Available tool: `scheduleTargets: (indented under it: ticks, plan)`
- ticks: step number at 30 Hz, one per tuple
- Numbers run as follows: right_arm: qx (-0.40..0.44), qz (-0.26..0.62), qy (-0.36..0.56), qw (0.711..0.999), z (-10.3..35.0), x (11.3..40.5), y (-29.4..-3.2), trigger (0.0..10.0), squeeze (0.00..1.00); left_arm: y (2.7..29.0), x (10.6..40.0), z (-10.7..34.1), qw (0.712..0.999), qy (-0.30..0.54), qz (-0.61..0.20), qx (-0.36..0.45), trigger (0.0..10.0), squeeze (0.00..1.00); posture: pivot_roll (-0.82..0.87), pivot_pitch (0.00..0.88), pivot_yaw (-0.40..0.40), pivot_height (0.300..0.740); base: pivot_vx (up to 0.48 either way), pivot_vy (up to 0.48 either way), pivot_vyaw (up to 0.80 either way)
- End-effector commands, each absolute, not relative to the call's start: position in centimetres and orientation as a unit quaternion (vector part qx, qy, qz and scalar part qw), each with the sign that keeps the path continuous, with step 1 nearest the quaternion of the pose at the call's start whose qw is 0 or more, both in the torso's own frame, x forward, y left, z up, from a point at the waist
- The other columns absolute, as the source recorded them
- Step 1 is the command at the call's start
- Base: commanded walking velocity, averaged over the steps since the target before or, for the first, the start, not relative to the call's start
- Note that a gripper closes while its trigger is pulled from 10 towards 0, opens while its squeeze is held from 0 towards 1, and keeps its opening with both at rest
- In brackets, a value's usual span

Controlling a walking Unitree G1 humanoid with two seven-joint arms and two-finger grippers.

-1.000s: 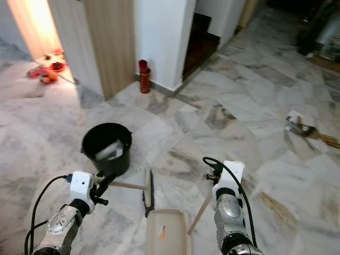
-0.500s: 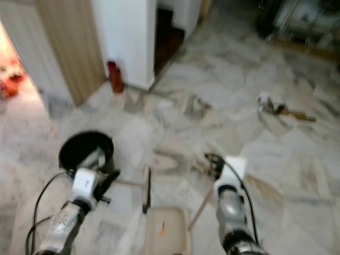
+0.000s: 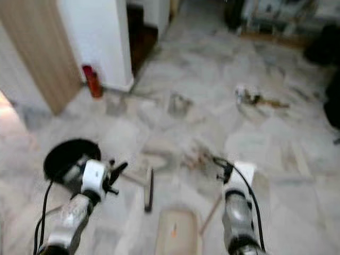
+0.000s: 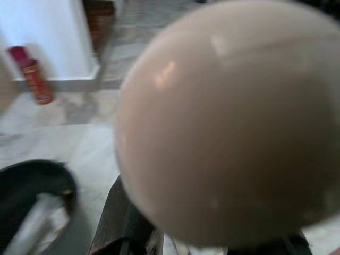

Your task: Sweep floor

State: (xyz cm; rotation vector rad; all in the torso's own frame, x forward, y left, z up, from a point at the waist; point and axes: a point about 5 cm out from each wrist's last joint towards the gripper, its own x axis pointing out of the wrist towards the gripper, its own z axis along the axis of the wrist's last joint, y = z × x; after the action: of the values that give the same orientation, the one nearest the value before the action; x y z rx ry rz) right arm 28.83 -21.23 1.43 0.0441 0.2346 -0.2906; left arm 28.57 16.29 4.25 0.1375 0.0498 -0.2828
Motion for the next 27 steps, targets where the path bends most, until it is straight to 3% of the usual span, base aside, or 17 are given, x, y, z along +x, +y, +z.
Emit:
scheduleTargets:
  ticks: [1,8,16,22,27]
  plan:
    - [0.001,-0.171,0.093,0.981,2.1,28.7,-22.9,10.0,0.0,16.2,29.0,5.1,0.988,0.002,-0.137,0.073,10.0,0.0,0.0,0.026,-0.037,0.74,0.0,0.0,0.0]
    - [-0.029,-0.21,0.047,0.976,3.3,27.9,-25.4,10.0,0.0,16.1,29.3,5.7,0.989,-0.011,-0.116,0.086,10.0,0.0,-0.04,0.0,-0.014,0.74,0.0,0.0,0.0]
    - [-0.037,-0.209,0.023,0.977,4.0,27.8,-25.9,10.0,0.0,15.7,29.5,5.3,0.989,-0.004,-0.121,0.081,10.0,0.0,-0.06,0.0,-0.016,0.74,0.0,0.0,0.0]
    - [-0.059,-0.218,0.083,0.971,1.3,25.1,-26.3,10.0,0.0,15.6,29.5,5.1,0.99,0.001,-0.119,0.075,10.0,0.0,-0.06,0.0,-0.023,0.74,0.0,0.0,0.0]
    - [-0.058,-0.22,0.08,0.971,0.9,24.1,-26.1,10.0,0.0,16.2,29.4,5.1,0.991,0.005,-0.114,0.076,10.0,0.0,-0.06,0.0,-0.017,0.74,0.0,0.0,0.0]
